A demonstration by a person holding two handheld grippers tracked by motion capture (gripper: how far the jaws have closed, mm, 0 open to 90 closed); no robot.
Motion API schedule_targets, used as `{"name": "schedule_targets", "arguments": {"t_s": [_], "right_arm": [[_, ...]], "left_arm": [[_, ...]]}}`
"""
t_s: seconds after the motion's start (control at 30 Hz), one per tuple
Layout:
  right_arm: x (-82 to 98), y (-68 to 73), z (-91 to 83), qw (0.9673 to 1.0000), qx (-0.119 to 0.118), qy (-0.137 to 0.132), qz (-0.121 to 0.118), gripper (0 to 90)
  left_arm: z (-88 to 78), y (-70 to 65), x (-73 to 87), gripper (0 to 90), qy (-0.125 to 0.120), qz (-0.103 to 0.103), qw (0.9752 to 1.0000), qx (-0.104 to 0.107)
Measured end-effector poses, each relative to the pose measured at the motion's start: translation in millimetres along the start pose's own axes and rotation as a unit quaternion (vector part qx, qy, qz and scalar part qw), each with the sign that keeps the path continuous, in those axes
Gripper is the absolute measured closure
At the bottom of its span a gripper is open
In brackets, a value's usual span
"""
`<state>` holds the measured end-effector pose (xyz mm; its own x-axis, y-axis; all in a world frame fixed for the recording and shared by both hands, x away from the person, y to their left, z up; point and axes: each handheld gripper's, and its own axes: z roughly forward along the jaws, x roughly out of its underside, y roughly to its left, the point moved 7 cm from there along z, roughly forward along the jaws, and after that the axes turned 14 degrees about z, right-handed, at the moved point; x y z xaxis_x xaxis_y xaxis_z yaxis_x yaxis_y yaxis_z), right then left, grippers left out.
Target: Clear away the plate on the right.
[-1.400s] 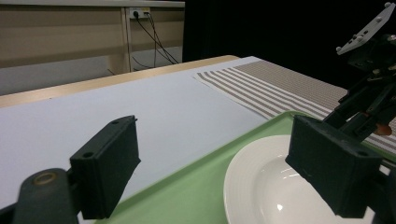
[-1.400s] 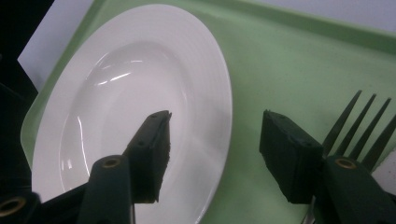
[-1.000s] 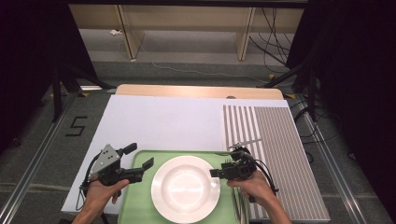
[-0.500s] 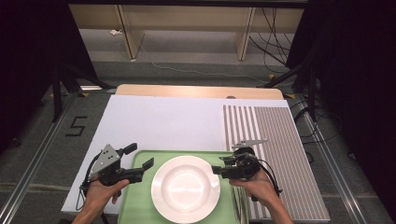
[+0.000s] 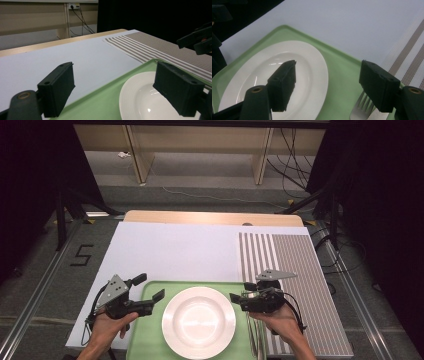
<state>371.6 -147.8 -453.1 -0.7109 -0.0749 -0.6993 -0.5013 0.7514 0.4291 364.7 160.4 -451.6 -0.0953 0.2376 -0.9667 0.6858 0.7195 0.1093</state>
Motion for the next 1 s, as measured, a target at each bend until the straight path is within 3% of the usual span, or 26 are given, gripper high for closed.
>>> {"name": "schedule_targets", "arguments": {"t_s": [0.17,0.3,0.33,0.5,0.53,0.8,1.0], "right_arm": [[3.5,-1.0,-12.9,0.9994,0.012,-0.029,-0.014,29.7],[3.4,-0.1,-23.6,0.9984,0.0,-0.056,-0.01,29.7],[3.7,-0.3,-24.1,0.9981,0.007,-0.061,-0.005,29.4],[6.9,2.3,-29.2,0.997,-0.006,-0.077,-0.012,28.0],[6.5,2.6,-27.4,0.9959,-0.007,-0.09,-0.014,27.7],[12.4,4.9,-33.9,0.9946,-0.001,-0.101,-0.021,26.8],[19.0,4.6,-38.9,0.9937,0.004,-0.112,-0.007,23.3]], "left_arm": [[0.2,0.0,0.1,15.9,0.0,-0.001,1.0,0.001],[0.1,0.2,0.1,15.8,0.0,-0.002,1.0,0.0],[0.0,0.6,0.2,15.8,0.0,-0.003,1.0,0.0],[0.0,0.6,0.2,15.8,0.0,-0.004,1.0,0.0],[0.0,0.5,0.4,15.8,0.0,-0.003,1.0,0.0],[-0.3,0.7,0.3,15.9,-0.001,-0.005,1.0,0.0],[0.0,0.5,0.7,15.8,0.0,-0.004,1.0,0.0]]}}
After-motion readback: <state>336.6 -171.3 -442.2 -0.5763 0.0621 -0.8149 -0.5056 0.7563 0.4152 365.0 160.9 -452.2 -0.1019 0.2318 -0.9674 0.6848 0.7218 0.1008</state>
